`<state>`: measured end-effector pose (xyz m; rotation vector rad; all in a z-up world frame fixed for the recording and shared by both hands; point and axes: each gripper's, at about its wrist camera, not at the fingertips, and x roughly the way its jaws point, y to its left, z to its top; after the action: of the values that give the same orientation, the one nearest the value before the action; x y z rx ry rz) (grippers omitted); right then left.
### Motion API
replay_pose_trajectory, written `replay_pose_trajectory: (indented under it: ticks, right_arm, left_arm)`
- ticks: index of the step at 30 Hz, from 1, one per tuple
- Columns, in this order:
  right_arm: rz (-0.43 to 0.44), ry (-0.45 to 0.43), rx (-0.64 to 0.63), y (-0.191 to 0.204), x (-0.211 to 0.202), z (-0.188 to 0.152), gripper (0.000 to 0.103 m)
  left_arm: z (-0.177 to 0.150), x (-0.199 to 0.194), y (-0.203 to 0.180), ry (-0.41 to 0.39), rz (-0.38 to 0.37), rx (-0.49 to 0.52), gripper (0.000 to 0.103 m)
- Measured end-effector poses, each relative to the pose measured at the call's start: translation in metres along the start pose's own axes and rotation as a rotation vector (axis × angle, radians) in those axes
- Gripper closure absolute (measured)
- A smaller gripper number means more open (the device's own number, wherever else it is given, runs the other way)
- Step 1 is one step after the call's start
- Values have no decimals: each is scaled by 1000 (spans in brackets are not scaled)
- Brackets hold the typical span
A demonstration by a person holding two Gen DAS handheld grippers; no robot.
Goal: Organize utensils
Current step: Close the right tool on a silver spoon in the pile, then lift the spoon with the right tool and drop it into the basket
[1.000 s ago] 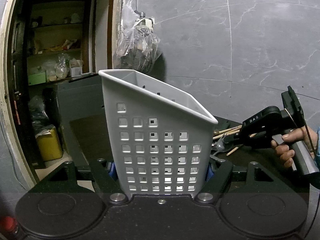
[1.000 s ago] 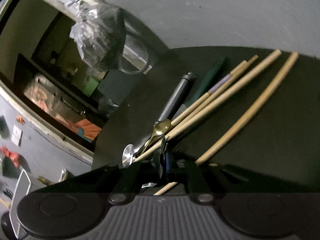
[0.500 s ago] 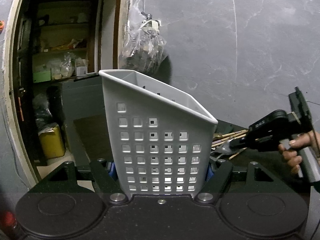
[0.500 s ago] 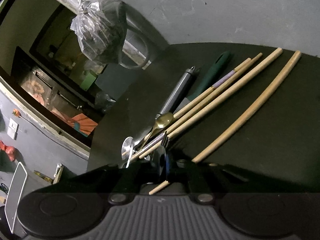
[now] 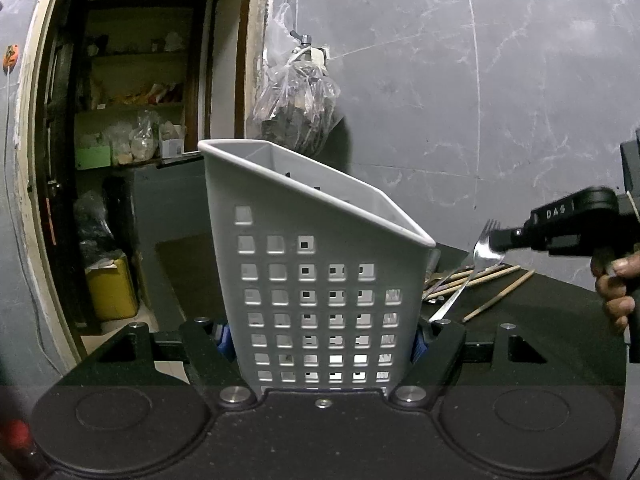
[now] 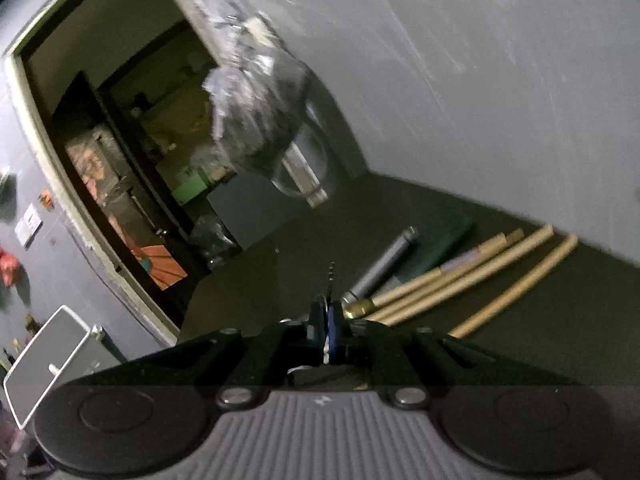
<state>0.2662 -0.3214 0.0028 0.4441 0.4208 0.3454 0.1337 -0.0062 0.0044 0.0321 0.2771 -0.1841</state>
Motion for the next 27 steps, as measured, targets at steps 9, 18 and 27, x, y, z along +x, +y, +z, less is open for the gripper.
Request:
replay_pose_trajectory:
  ticks: [9, 18, 27]
  right_arm:
    - [-2, -16, -10, 1, -9, 1, 101]
    - [-27, 115, 188, -44, 11, -9, 100]
    - [6, 171, 282, -66, 25, -24, 98]
  left_arm:
    - [2, -1, -2, 2, -1, 10, 27]
    - [3, 1, -2, 5, 2, 9, 27]
    - [3, 2, -2, 5, 4, 15, 27]
